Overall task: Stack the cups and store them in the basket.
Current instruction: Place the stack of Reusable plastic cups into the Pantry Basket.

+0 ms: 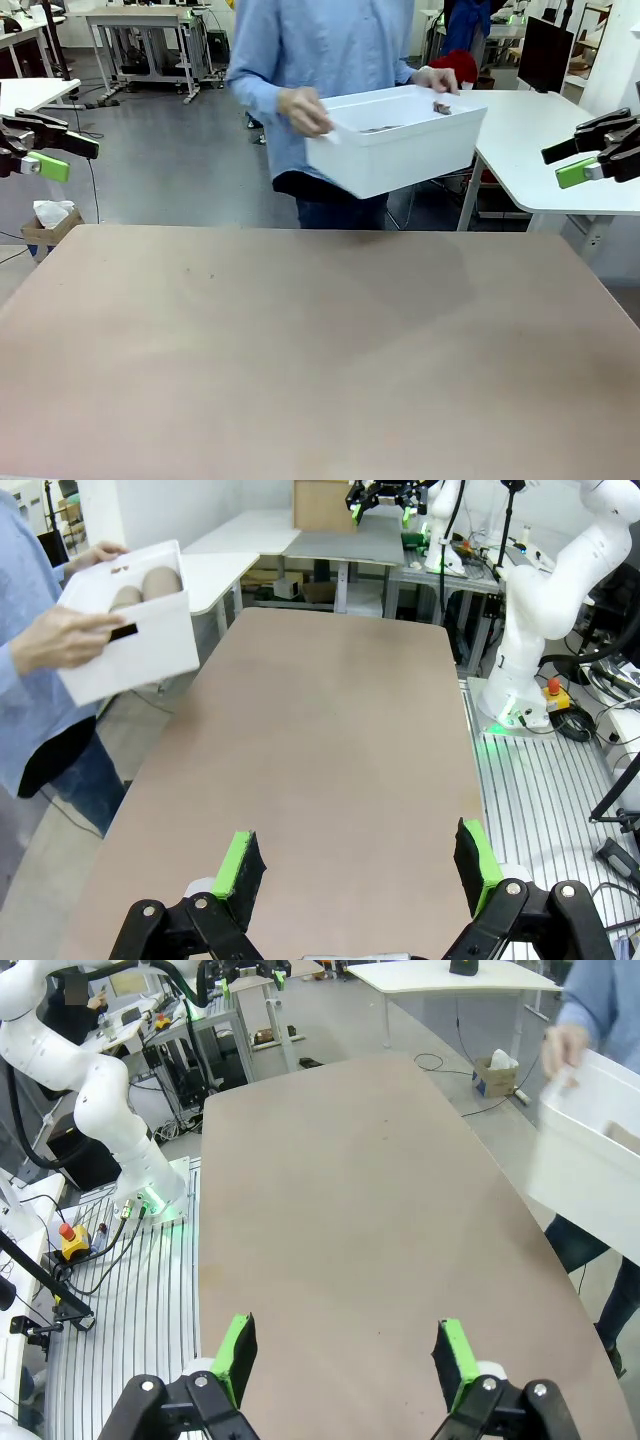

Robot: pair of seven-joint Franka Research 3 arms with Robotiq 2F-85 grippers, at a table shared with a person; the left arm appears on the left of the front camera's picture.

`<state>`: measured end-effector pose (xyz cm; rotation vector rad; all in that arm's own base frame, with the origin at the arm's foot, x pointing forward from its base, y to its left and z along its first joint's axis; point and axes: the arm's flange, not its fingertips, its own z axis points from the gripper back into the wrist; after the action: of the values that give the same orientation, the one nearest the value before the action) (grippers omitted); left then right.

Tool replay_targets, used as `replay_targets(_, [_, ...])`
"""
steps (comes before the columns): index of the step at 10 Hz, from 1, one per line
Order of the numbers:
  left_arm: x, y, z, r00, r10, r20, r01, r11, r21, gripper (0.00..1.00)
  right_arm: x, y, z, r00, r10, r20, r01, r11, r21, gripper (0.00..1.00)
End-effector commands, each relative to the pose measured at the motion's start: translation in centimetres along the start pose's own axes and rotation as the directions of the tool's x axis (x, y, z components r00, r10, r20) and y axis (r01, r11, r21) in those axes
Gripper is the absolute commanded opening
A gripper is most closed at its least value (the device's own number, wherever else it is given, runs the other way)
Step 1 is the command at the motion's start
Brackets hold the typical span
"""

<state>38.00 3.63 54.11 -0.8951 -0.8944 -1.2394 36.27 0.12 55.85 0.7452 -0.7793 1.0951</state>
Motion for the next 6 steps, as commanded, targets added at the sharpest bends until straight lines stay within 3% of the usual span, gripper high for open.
replay_targets(1, [0.28, -0.17, 0.02, 1.000, 0.009, -0.001, -0.010, 1.000, -0.006, 1.00, 0.02, -0.23, 0.15, 1.000, 0.023, 0.005, -0.023, 1.000, 0.003, 0.95])
replay_targets(6, [0.28, -0.17, 0.02, 1.000, 0.009, -0.001, -0.010, 1.000, -0.006, 1.00, 0.02, -0.23, 0.15, 1.000, 0.023, 0.005, -0.023, 1.000, 0.003, 0.95])
